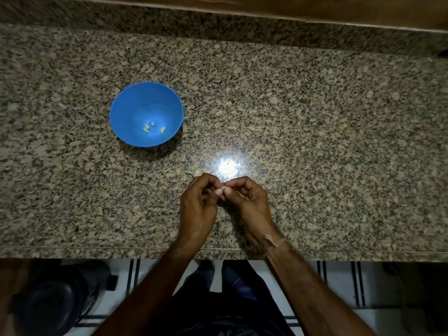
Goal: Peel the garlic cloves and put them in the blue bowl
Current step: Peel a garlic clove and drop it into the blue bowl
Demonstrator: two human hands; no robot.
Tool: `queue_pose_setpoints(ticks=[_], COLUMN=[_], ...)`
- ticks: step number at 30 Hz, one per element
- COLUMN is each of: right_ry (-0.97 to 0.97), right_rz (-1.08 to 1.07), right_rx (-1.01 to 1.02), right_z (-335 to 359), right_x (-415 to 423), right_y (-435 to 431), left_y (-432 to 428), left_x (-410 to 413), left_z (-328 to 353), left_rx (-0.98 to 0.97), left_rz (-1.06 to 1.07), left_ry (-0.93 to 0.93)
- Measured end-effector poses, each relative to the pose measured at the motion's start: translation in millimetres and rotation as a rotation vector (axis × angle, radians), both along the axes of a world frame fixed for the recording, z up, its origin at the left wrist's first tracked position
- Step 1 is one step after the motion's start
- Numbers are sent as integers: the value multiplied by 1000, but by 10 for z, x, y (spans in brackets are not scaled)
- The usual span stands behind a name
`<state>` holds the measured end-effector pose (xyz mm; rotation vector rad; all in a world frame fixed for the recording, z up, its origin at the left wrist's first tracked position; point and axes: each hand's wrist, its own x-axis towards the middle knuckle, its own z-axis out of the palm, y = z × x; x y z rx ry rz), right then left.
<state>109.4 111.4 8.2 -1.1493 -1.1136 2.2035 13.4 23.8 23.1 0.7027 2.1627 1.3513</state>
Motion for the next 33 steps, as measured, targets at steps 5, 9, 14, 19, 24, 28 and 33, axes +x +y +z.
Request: queue_pose_setpoints(ticks=[5,9,14,19,24,28,33], right_ry=[-10,-44,-102,-149,-184,-164,-282], right_rz=[-14,-42,-37,-28,25,42,104], right_rx=[-60,-73,-19,11,53,42,351], right_z=[0,-19,-52,-81,-19,32,-61], right_x=[-36,-45,-29,-15,-42,-52,-12], right_y=[-35,-19,60,62,-22,-80,-27], left_y=[6,18,4,-21,-42,-110,-285], left_x=[11,9,-22,-27,14,-10,-184], left_z=[-4,-33,-100,-98,-6,-26,-160], left_rx=[-3,-49,-111,-70,-23,-15,-61], left_rz=[-5,87,163,69,37,48,162], left_ry=[-31,-111,-78,-41,-111,-98,33])
